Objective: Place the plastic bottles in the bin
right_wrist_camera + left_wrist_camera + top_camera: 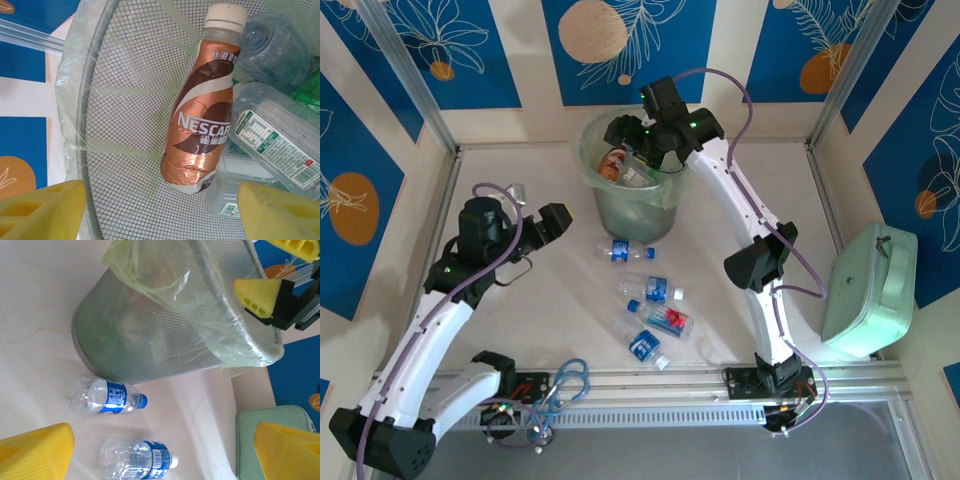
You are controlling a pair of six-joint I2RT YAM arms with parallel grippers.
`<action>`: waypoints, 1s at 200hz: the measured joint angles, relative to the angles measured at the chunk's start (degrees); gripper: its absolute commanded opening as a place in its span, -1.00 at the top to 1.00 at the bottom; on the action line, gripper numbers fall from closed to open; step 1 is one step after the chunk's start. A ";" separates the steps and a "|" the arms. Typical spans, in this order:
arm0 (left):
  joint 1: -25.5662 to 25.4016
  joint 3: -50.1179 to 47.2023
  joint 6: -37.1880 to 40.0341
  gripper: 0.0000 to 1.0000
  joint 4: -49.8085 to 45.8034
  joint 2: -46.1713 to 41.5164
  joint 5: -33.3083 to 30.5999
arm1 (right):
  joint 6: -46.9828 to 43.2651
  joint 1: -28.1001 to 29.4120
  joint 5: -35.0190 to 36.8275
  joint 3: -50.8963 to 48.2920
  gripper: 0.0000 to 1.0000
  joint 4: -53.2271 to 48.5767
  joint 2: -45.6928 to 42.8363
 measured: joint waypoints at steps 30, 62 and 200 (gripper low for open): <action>-0.02 -1.84 -0.66 -0.80 -0.20 0.00 -0.02 | -2.82 1.01 1.88 -3.37 -0.57 -0.81 -4.33; -0.02 -4.48 -2.23 -0.76 -0.57 -0.02 -0.02 | -7.28 4.17 4.83 -16.59 -0.57 0.81 -18.12; -0.02 -13.31 -10.27 -0.64 0.09 0.00 -0.44 | -15.63 21.84 5.25 -71.56 -0.63 3.52 -46.82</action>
